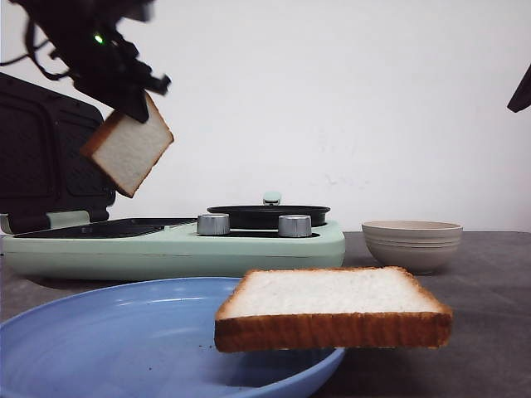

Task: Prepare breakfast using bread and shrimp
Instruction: 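Carry the bread with the left gripper and lower it into the toaster plate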

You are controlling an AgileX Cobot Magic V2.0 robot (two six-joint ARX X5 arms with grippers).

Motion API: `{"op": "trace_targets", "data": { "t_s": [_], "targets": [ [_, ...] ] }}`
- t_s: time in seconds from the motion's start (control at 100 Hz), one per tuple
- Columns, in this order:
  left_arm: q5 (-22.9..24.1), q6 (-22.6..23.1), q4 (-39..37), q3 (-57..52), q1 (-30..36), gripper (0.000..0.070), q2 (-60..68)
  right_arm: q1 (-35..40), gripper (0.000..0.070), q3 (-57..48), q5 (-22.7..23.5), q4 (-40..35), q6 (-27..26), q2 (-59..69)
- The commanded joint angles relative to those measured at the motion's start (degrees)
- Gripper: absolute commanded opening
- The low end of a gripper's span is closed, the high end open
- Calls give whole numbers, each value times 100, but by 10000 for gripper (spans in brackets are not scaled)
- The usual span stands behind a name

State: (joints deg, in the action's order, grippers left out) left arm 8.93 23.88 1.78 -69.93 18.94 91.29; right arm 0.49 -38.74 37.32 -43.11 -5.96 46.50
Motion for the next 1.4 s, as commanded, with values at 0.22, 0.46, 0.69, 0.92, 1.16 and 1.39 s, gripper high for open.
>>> {"op": "trace_targets", "data": {
  "t_s": [0.22,0.46,0.69,0.92,1.16,1.39],
  "targets": [
    [315,1392,-170,-831,48,2,1128,13,451,-59,11,31,87,22],
    [608,2129,-372,-905,63,2,1574,13,451,-59,-4,50,105,22],
    [608,2175,-424,-905,79,1,1644,13,451,-59,-7,52,105,22],
    [573,2170,-59,-905,79,0,1644,13,451,-59,-7,57,105,22],
    [448,2140,348,-905,96,312,1644,13,451,-59,-4,57,105,22],
    [321,1888,365,-909,96,392,1641,13,451,-59,-4,57,105,22]
  ]
}}
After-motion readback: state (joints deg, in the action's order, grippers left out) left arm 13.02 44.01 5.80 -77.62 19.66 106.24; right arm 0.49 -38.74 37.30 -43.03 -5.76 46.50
